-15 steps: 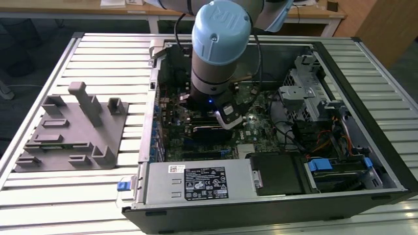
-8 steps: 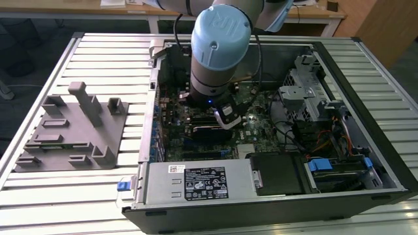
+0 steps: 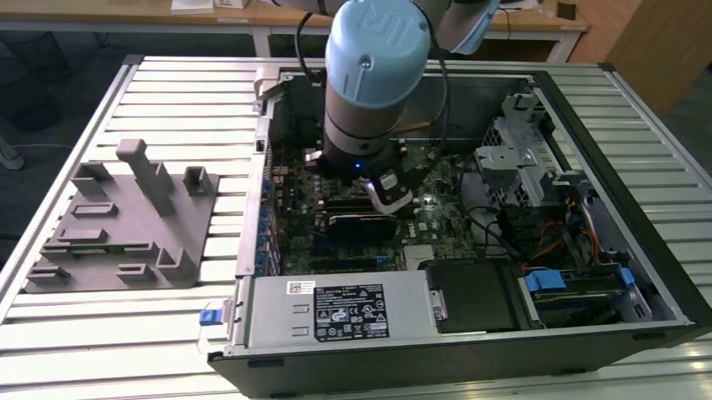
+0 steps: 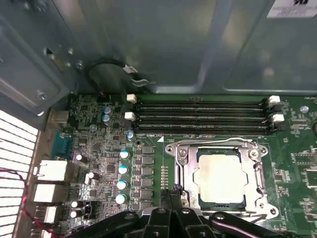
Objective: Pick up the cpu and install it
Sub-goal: 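Install the second cpu locking lever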
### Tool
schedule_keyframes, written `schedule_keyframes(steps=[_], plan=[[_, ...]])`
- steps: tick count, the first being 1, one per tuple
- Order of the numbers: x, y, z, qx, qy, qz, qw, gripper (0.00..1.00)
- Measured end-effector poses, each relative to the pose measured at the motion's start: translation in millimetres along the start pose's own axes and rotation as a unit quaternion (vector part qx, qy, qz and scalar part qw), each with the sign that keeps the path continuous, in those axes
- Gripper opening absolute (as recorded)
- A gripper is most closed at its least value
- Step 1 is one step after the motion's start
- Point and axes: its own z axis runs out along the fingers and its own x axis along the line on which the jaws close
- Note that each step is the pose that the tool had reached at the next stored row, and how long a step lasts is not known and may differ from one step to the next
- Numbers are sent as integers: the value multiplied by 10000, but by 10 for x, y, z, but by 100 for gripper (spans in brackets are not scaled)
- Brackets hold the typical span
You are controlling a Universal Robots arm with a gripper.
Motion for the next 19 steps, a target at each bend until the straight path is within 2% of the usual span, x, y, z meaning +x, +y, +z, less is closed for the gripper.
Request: schedule_keyframes(steps=[7,12,14,15,17,19], plan=[[5,72,-181,14,0,1,10000,11],[4,119,-298,90,-1,6,10000,11],[1,133,-330,146,-3,10,9999,11],[-1,138,-343,188,-4,15,9998,11],[-5,144,-359,294,-7,26,9996,11],[-12,148,-368,431,-11,41,9991,11]])
